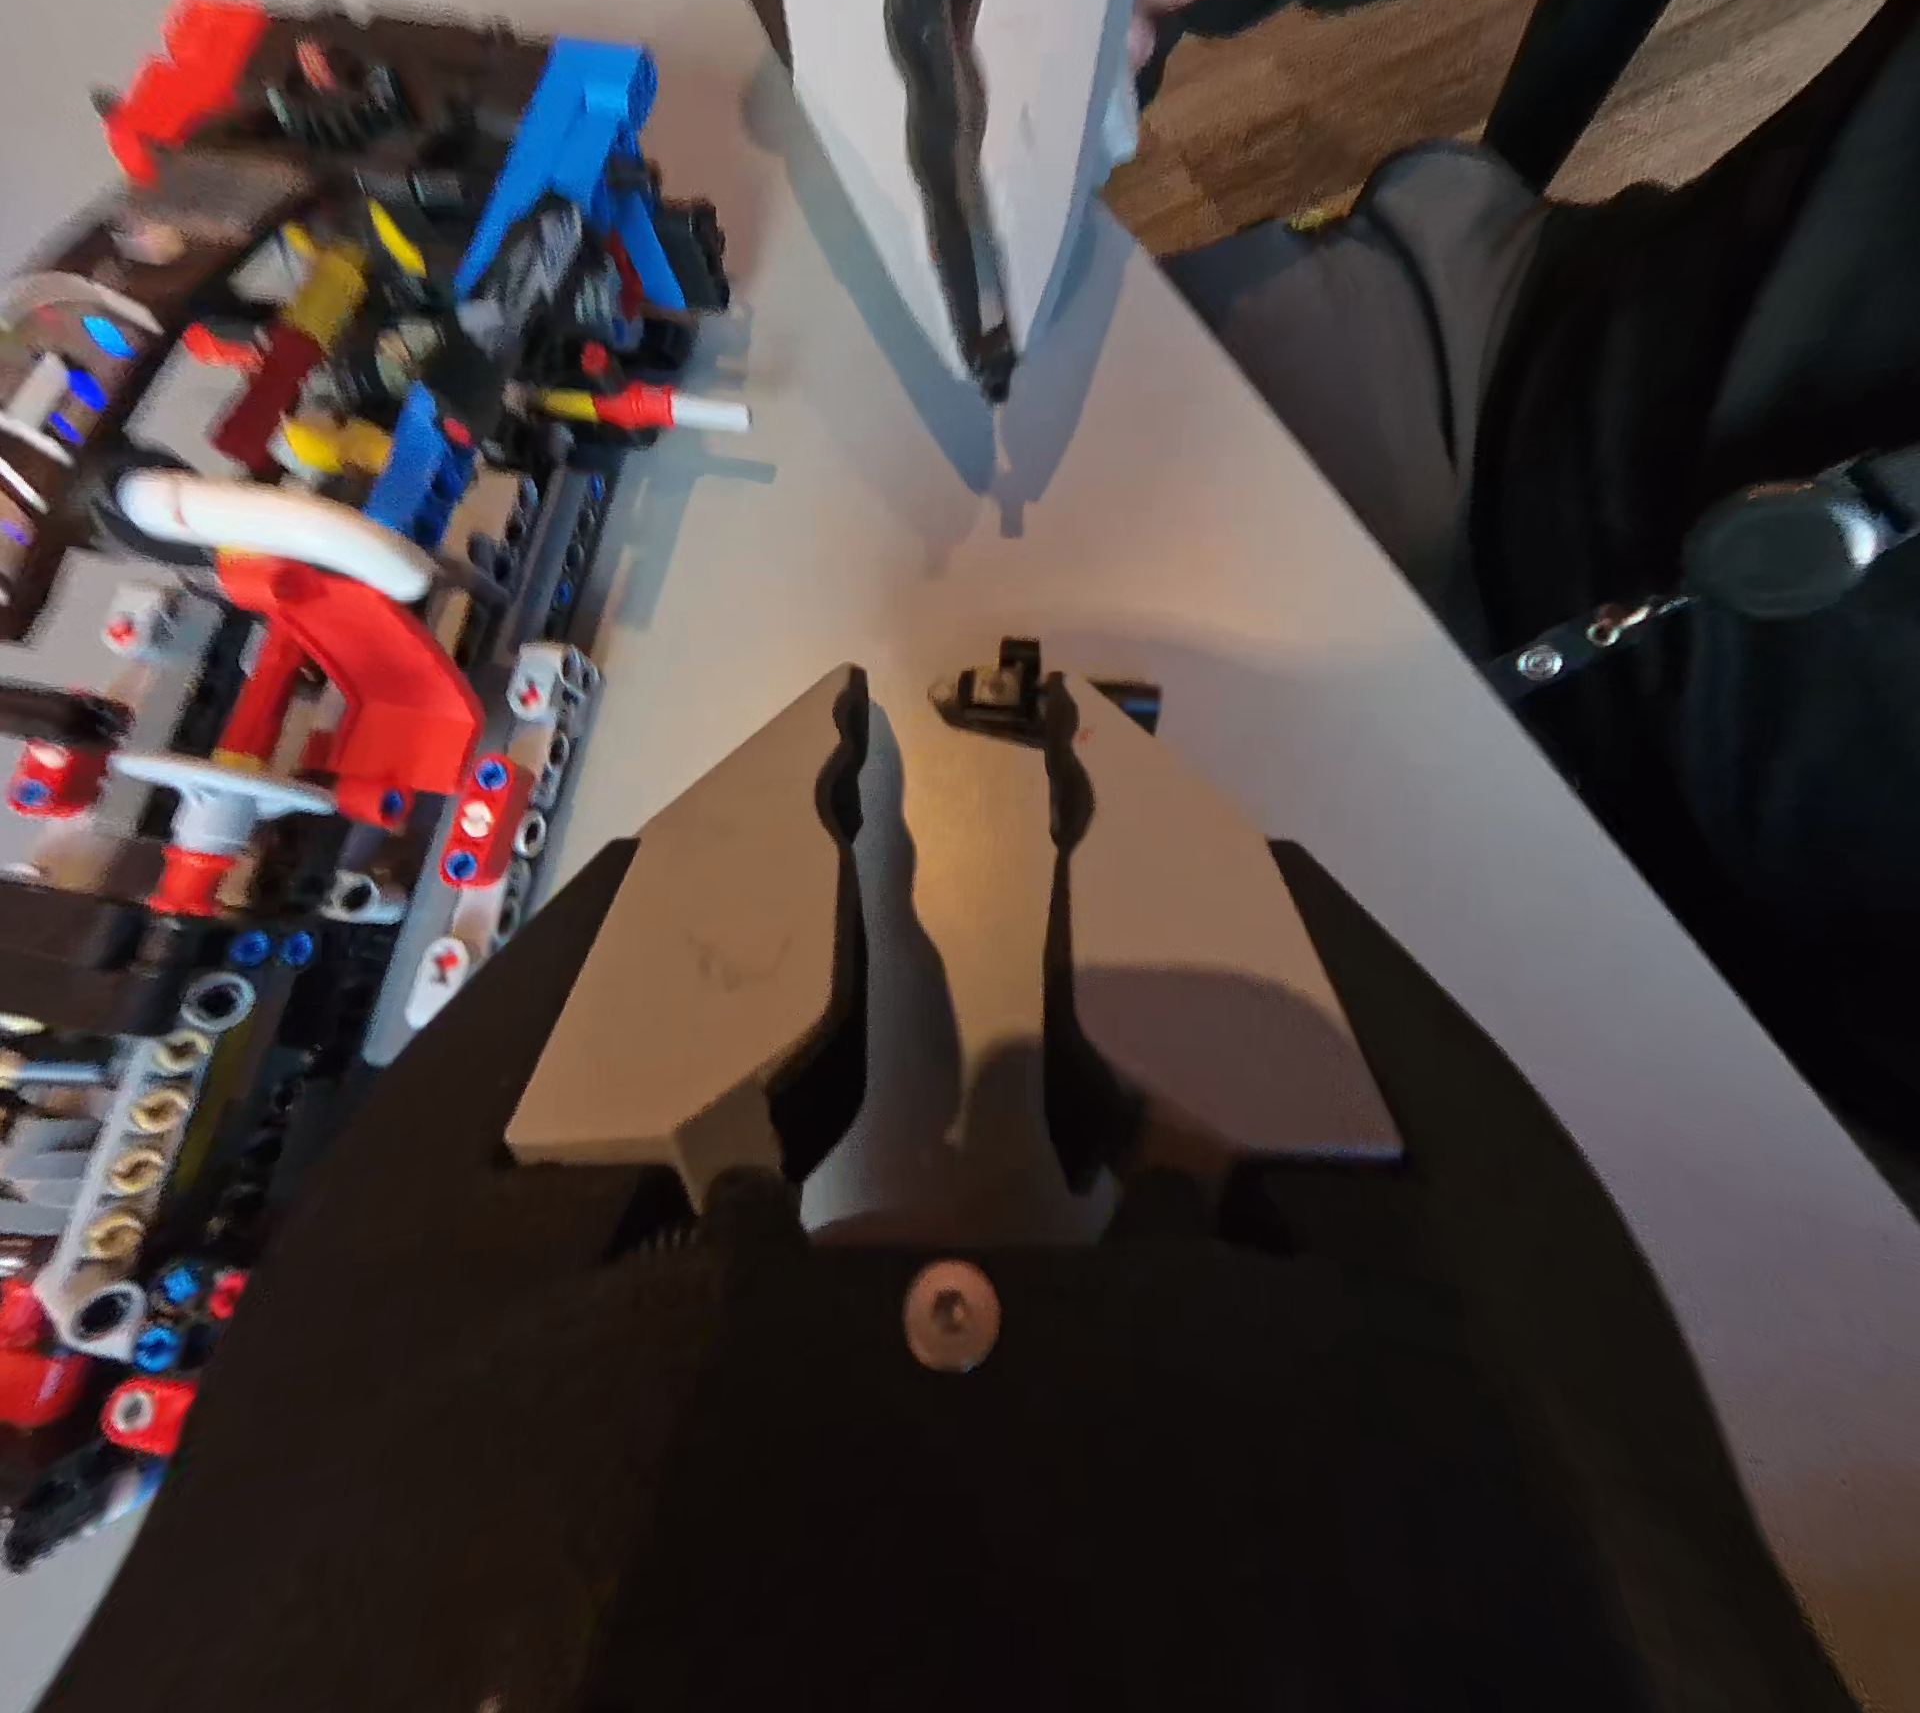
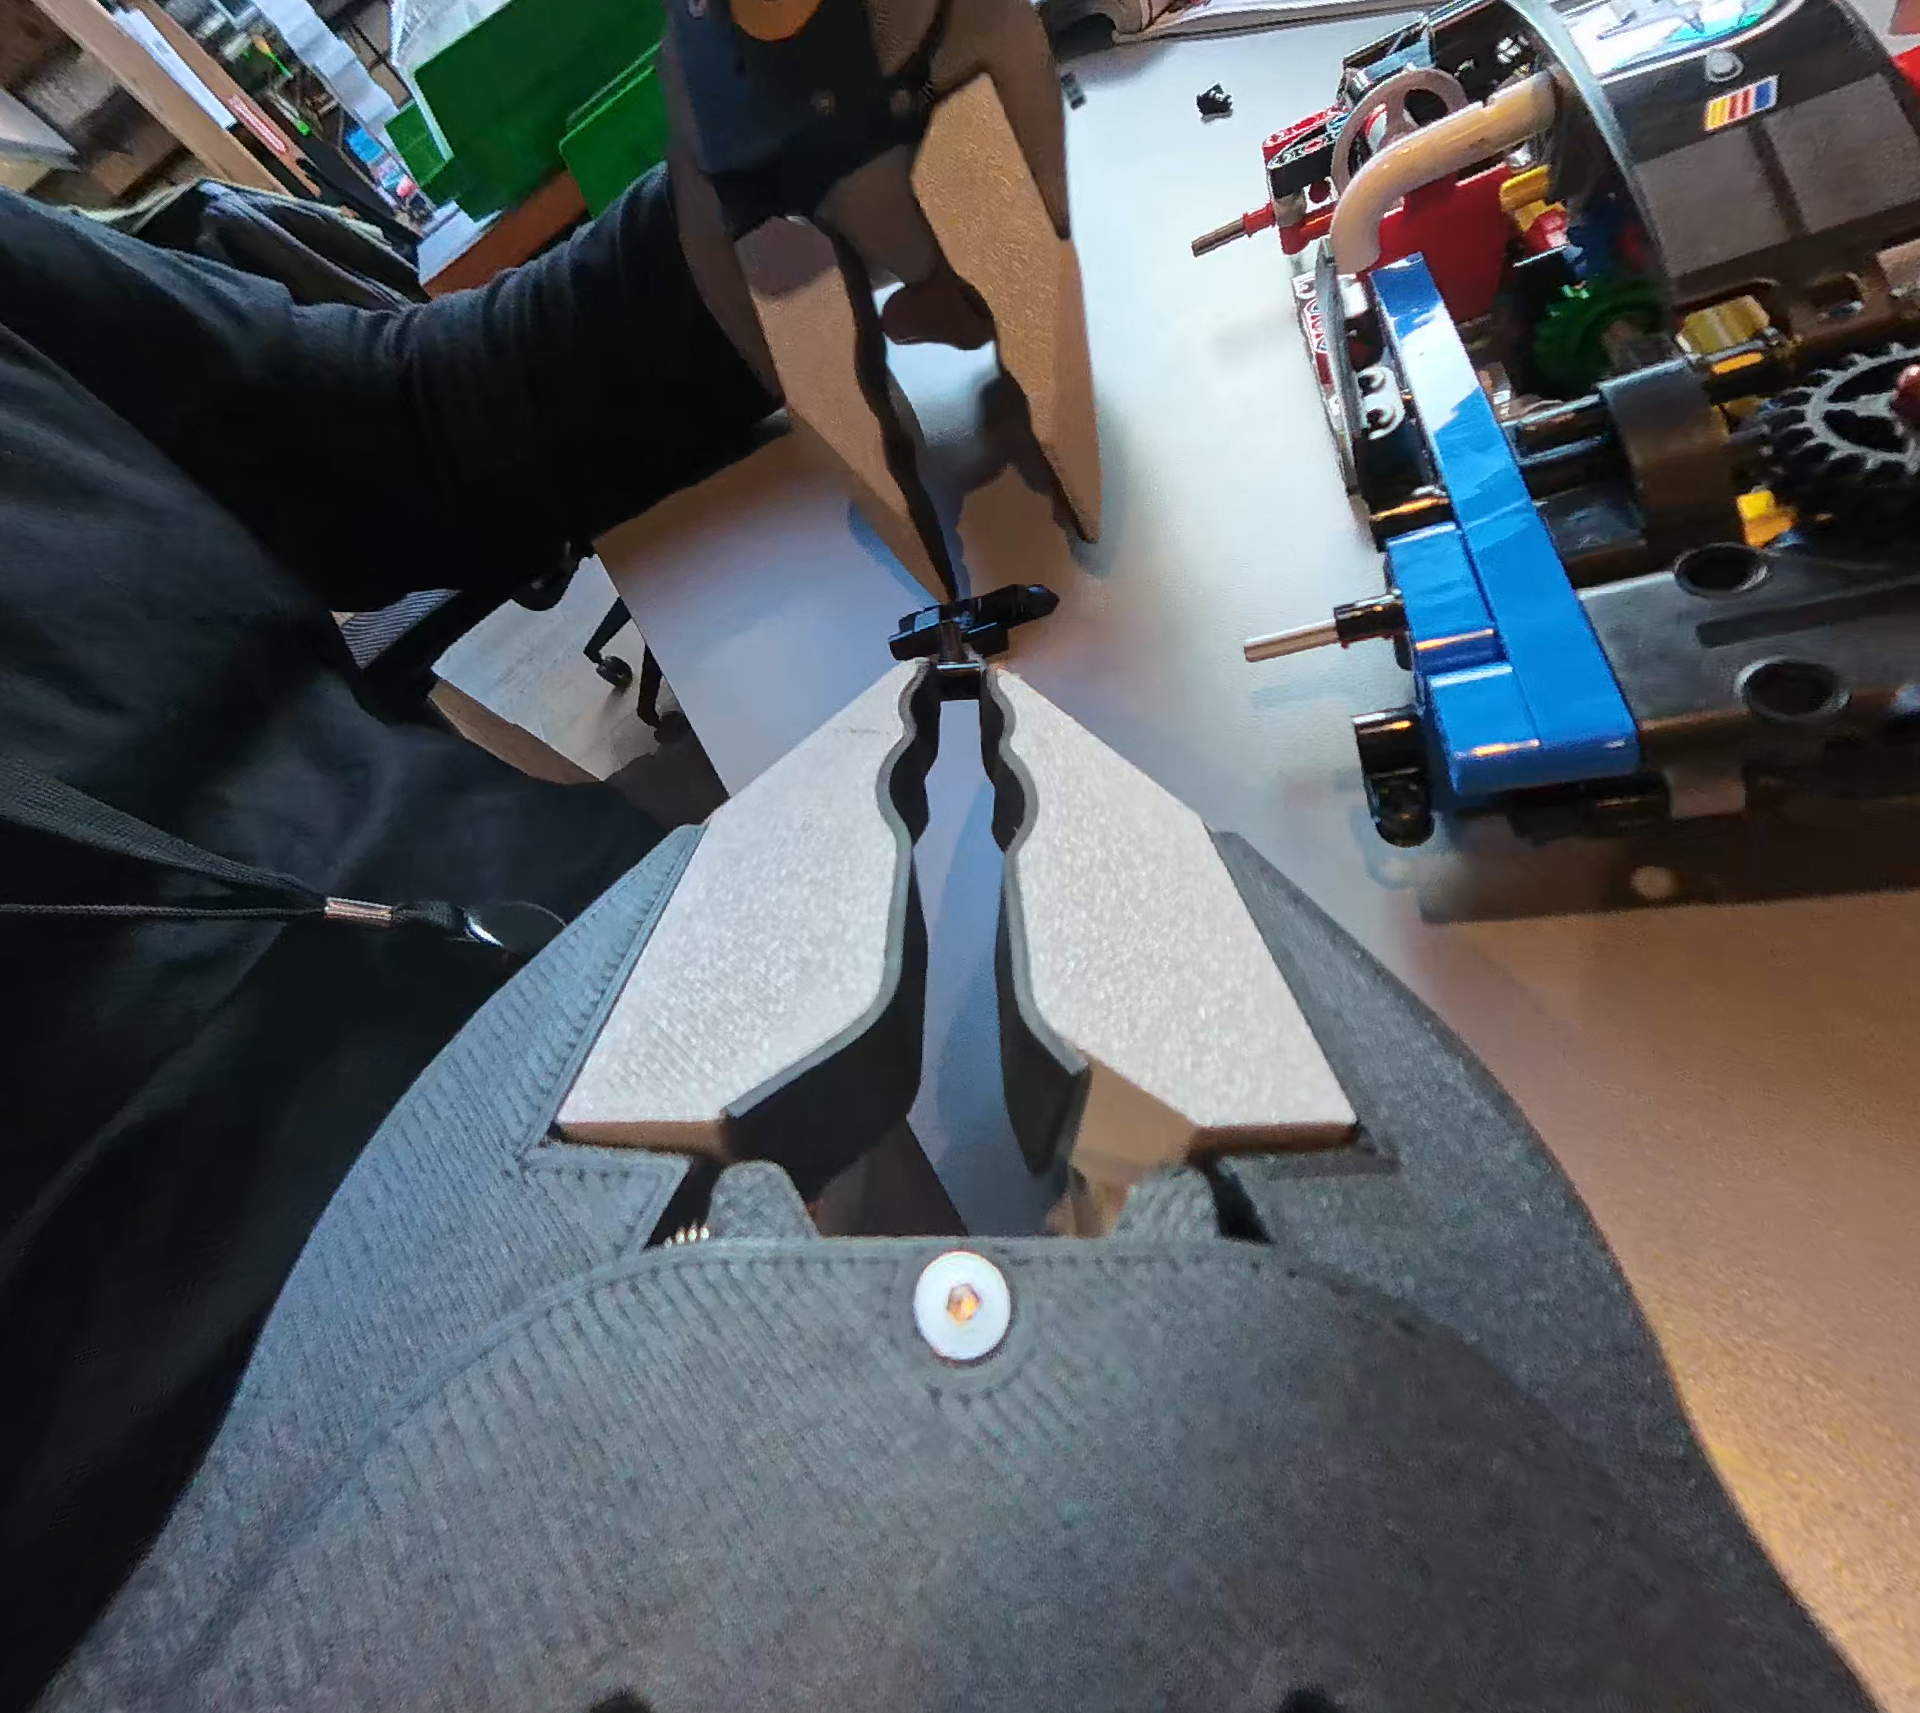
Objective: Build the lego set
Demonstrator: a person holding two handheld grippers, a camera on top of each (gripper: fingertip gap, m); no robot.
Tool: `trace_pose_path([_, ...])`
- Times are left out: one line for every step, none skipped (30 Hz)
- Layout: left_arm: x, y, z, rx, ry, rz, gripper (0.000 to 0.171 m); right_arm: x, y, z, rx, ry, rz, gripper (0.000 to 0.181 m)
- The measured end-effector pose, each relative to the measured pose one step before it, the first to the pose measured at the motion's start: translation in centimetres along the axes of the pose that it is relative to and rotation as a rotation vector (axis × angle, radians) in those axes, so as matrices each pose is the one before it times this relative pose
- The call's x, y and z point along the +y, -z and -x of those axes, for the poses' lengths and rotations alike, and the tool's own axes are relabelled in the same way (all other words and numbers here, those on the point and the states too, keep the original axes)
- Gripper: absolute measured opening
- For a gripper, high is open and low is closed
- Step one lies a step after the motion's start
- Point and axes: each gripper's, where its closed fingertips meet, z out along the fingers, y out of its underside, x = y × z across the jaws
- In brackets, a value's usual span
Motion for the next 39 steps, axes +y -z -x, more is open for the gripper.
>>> trace_pose_path([-1.090,0.282,-0.157,-0.0080,-0.0205,-0.04413,0.028,-0.104,-0.009,0.071,-0.0014,-0.0029,-0.0060,0.004])
trace_pose_path([-1.153,0.176,-0.219,-0.0057,-0.0221,-0.03752,0.024,-0.181,-0.026,0.262,-0.0140,-0.0084,-0.0098,0.004])
trace_pose_path([-0.951,-0.037,-0.254,-0.0077,-0.0328,-0.01968,0.022,-0.254,-0.065,0.482,-0.0306,-0.0170,-0.0139,0.004])
trace_pose_path([-0.645,-0.222,-0.178,-0.0187,-0.0464,-0.00138,0.020,-0.284,-0.094,0.517,-0.0358,-0.0234,-0.0159,0.004])
trace_pose_path([-0.323,-0.307,-0.216,-0.0182,-0.0570,0.01363,0.018,-0.295,-0.074,0.400,-0.0297,-0.0226,-0.0155,0.004])
trace_pose_path([-0.168,-0.298,-0.190,-0.0184,-0.0543,0.01787,0.016,-0.226,-0.046,0.315,-0.0244,-0.0160,-0.0122,0.004])
trace_pose_path([-0.103,-0.210,-0.146,-0.0157,-0.0426,0.01587,0.014,-0.126,-0.014,0.231,-0.0181,-0.0098,-0.0054,0.004])
trace_pose_path([-0.172,-0.116,-0.042,-0.0140,-0.0260,0.00445,0.013,-0.026,0.011,0.083,-0.0085,-0.0070,-0.0002,0.004])
trace_pose_path([-0.296,0.011,-0.056,-0.0067,-0.0122,-0.01013,0.012,0.029,0.018,0.008,-0.0035,-0.0062,0.0012,0.004])
trace_pose_path([-0.367,0.096,0.018,-0.0046,-0.0022,-0.01922,0.012,0.063,-0.022,0.033,-0.0054,-0.0070,0.0027,0.004])
trace_pose_path([-0.360,0.126,0.066,-0.0037,0.0026,-0.02077,0.011,0.067,-0.047,0.123,-0.0110,-0.0084,0.0032,0.004])
trace_pose_path([-0.250,0.117,0.083,-0.0034,0.0021,-0.01553,0.010,0.025,-0.075,0.191,-0.0149,-0.0084,0.0015,0.004])
trace_pose_path([-0.147,0.072,0.049,-0.0034,-0.0018,-0.00868,0.009,0.012,-0.106,0.193,-0.0153,-0.0088,0.0012,0.004])
trace_pose_path([-0.088,0.047,-0.055,-0.0001,-0.0095,-0.00347,0.006,0.022,-0.095,0.152,-0.0130,-0.0088,0.0014,0.004])
trace_pose_path([-0.110,0.041,-0.155,0.0021,-0.0129,-0.00379,0.002,-0.029,-0.043,0.096,-0.0096,-0.0065,-0.0014,0.004])
trace_pose_path([-0.086,0.033,-0.114,-0.0019,-0.0102,-0.00172,0.002,-0.038,-0.005,0.078,-0.0089,-0.0067,-0.0018,0.004])
trace_pose_path([-0.028,0.035,-0.074,0.0000,-0.0046,0.00097,0.002,-0.006,-0.009,0.033,-0.0067,-0.0086,0.0005,0.004])
trace_pose_path([0.009,0.032,-0.056,0.0019,0.0021,0.00206,0.003,0.000,-0.003,-0.040,-0.0011,-0.0072,0.0000,0.004])
trace_pose_path([-0.069,0.064,-0.039,0.0016,0.0054,-0.00373,0.004,0.038,-0.020,-0.080,0.0017,-0.0048,0.0019,0.004])
trace_pose_path([-0.136,0.082,-0.077,0.0046,0.0057,-0.00845,0.004,0.082,-0.053,-0.001,-0.0021,-0.0042,0.0055,0.004])
trace_pose_path([-0.169,0.084,-0.102,0.0054,0.0051,-0.00985,0.004,0.060,-0.078,0.065,-0.0055,-0.0039,0.0047,0.004])
trace_pose_path([-0.065,0.079,-0.074,0.0027,0.0013,-0.00195,0.003,0.017,-0.088,0.089,-0.0063,-0.0038,0.0017,0.004])
trace_pose_path([0.027,0.084,-0.075,0.0006,-0.0054,0.00564,0.003,0.013,-0.114,0.042,-0.0043,-0.0041,0.0009,0.004])
trace_pose_path([0.027,0.100,-0.050,-0.0028,-0.0080,0.00788,0.002,-0.010,-0.118,0.039,-0.0044,-0.0038,0.0003,0.004])
trace_pose_path([0.048,0.128,-0.032,-0.0042,-0.0040,0.00988,0.002,-0.058,-0.119,0.013,-0.0020,-0.0018,-0.0016,0.004])
trace_pose_path([0.139,0.131,-0.003,-0.0040,0.0031,0.01593,0.002,-0.068,-0.157,-0.068,0.0047,0.0034,-0.0015,0.004])
trace_pose_path([0.251,0.140,-0.023,-0.0010,0.0038,0.02389,0.002,-0.004,-0.158,-0.124,0.0128,0.0093,0.0037,0.004])
trace_pose_path([0.378,0.165,-0.188,0.0090,-0.0009,0.03102,0.002,0.038,-0.110,-0.250,0.0252,0.0158,0.0077,0.004])
trace_pose_path([0.595,0.186,-0.137,0.0081,0.0064,0.04151,0.002,0.017,0.035,-0.402,0.0389,0.0229,0.0059,0.006])
trace_pose_path([0.868,0.160,-0.093,0.0130,0.0213,0.05245,0.002,0.045,0.132,-0.435,0.0444,0.0281,0.0068,0.008])
trace_pose_path([1.155,0.102,-0.012,0.0124,0.0324,0.06481,0.002,0.146,0.156,-0.478,0.0477,0.0311,0.0129,0.010])
trace_pose_path([1.364,0.038,0.212,-0.0018,0.0303,0.07211,0.002,0.254,0.104,-0.385,0.0431,0.0324,0.0186,0.010])
trace_pose_path([1.433,-0.017,-0.038,0.0112,0.0189,0.07525,0.002,0.278,0.027,-0.227,0.0316,0.0284,0.0192,0.010])
trace_pose_path([1.217,-0.064,-0.186,0.0171,0.0119,0.06389,0.002,0.235,-0.067,-0.051,0.0182,0.0214,0.0153,0.010])
trace_pose_path([0.938,-0.049,-0.058,0.0095,0.0119,0.05062,0.002,0.183,-0.119,0.071,0.0071,0.0143,0.0100,0.009])
trace_pose_path([0.709,-0.062,-0.172,0.0201,0.0141,0.04103,0.002,0.153,-0.170,0.131,-0.0007,0.0074,0.0070,0.009])
trace_pose_path([0.567,-0.049,-0.255,0.0285,0.0162,0.03763,0.002,0.184,-0.197,0.141,-0.0064,0.0010,0.0080,0.009])
trace_pose_path([0.494,-0.018,-0.076,0.0180,0.0145,0.03750,0.002,0.225,-0.194,0.120,-0.0087,-0.0025,0.0102,0.009])
trace_pose_path([0.418,-0.002,-0.061,0.0149,0.0096,0.03878,0.002,0.211,-0.183,0.084,-0.0071,-0.0019,0.0102,0.009])
